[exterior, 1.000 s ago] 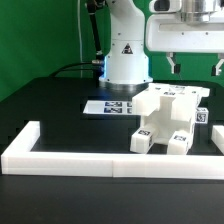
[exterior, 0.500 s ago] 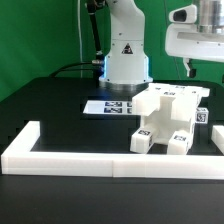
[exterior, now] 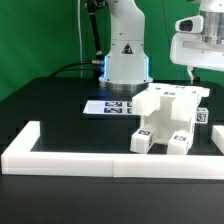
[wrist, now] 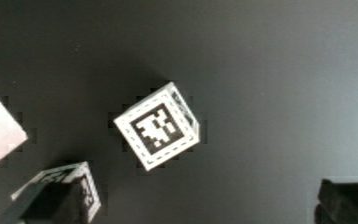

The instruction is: Assemble chair

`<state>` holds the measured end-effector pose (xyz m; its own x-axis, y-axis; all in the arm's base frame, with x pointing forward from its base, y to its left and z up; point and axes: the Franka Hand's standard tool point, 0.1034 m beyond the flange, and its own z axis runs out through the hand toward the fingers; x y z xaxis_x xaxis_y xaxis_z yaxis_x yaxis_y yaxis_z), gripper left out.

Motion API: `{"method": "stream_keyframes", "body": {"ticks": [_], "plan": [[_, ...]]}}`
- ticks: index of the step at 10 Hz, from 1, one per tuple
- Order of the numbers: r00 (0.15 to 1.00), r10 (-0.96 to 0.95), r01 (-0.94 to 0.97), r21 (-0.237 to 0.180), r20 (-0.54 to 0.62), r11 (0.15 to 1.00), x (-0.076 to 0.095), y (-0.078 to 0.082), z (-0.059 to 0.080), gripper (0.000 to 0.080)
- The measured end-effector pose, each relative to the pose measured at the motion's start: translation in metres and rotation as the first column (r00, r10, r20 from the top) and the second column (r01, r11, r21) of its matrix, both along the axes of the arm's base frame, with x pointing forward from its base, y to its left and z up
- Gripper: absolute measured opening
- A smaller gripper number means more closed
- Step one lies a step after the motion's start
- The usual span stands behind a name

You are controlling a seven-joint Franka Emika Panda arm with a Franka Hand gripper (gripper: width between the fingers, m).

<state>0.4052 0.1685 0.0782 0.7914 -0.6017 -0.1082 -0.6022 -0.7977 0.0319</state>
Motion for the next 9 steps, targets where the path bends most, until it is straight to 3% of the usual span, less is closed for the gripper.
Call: {"method": "stream_keyframes", "body": {"ticks": [6,9], "plan": [[0.999,0.046,-0.046,-0.011,-0.014,0.999,0.002,-0.024,-0.011,0.0649],[0.997,0.072,-0.072,-0.01,-0.009,0.997,0.008,-0.037,-0.009,0.0649]]}}
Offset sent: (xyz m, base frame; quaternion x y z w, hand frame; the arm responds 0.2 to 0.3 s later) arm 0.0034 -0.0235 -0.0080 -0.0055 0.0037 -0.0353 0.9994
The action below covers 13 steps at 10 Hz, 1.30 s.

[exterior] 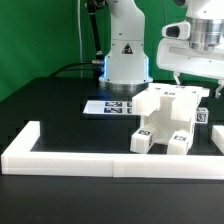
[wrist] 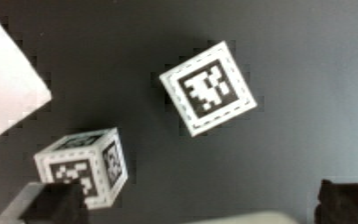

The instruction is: Assemble chair

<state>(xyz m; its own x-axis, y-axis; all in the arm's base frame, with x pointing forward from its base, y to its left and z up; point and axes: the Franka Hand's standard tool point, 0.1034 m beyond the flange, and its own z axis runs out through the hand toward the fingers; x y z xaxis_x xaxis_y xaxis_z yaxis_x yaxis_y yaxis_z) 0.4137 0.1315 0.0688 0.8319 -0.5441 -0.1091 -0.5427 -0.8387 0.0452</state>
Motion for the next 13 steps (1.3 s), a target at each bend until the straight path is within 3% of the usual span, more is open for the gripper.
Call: {"method": "stream_keyframes", "body": {"ticks": [8,13], "plan": [[0.999,0.039,-0.039,0.0,0.013,0.999,0.011,-0.027,0.003,0.0649],[1.0,0.006,-0.006,0.001,0.01,1.0,-0.002,0.005,0.007,0.0649]]}}
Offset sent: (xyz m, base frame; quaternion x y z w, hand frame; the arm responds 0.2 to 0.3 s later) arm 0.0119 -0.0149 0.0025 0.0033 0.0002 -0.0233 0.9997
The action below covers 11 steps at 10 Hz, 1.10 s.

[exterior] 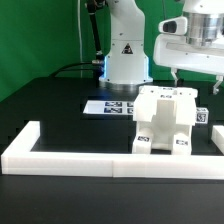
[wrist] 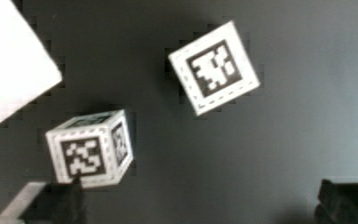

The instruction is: Assemble chair

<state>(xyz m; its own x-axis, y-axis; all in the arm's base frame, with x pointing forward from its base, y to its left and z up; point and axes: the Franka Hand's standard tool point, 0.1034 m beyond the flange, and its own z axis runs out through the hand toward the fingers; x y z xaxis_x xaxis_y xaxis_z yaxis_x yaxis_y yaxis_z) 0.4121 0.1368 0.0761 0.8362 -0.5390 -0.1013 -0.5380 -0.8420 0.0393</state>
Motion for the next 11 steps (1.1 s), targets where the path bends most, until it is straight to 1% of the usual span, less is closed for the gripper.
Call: {"method": "stream_keyframes", "body": {"ticks": [1,2,3,4,6,10,11], "plan": [[1.0,0.008,-0.008,-0.002,0.011,1.0,-0.002,0.008,-0.003,0.0649],[1.0,0.013,-0.013,-0.015,0.012,1.0,-0.005,0.015,-0.009,0.0649],[1.0,0.029,-0.029,-0.027,0.007,0.999,-0.008,0.021,-0.019,0.0649],[0.999,0.038,-0.038,-0.037,0.0,0.999,-0.01,0.023,-0.026,0.0649],[0.999,0.039,-0.04,-0.045,-0.005,0.998,-0.012,0.022,-0.032,0.0649],[0.999,0.045,-0.046,-0.045,-0.007,0.998,-0.012,0.021,-0.033,0.0649],[0.995,0.096,-0.095,-0.034,0.015,0.995,-0.01,0.017,-0.033,0.0649]]}}
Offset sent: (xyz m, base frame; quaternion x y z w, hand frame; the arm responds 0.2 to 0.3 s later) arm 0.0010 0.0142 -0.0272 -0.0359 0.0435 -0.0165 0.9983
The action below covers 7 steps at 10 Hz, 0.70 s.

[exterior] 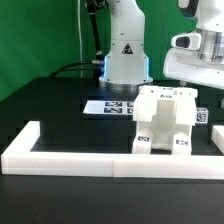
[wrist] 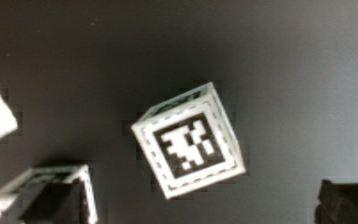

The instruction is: Assemble chair

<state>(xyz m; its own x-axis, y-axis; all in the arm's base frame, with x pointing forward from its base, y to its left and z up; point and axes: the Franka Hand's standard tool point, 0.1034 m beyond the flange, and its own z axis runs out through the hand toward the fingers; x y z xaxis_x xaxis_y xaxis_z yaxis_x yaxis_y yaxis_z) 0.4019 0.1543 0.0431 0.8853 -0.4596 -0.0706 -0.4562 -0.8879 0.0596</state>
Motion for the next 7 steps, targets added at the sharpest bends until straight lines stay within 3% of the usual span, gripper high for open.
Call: {"method": "stream_keyframes", "body": {"ticks": [3,7], "plan": [[0.995,-0.006,0.004,0.021,0.1,1.0,0.0078,0.0027,-0.0047,0.0649],[0.994,0.008,-0.01,0.02,0.108,1.0,0.0071,0.0011,-0.0064,0.0649]]}}
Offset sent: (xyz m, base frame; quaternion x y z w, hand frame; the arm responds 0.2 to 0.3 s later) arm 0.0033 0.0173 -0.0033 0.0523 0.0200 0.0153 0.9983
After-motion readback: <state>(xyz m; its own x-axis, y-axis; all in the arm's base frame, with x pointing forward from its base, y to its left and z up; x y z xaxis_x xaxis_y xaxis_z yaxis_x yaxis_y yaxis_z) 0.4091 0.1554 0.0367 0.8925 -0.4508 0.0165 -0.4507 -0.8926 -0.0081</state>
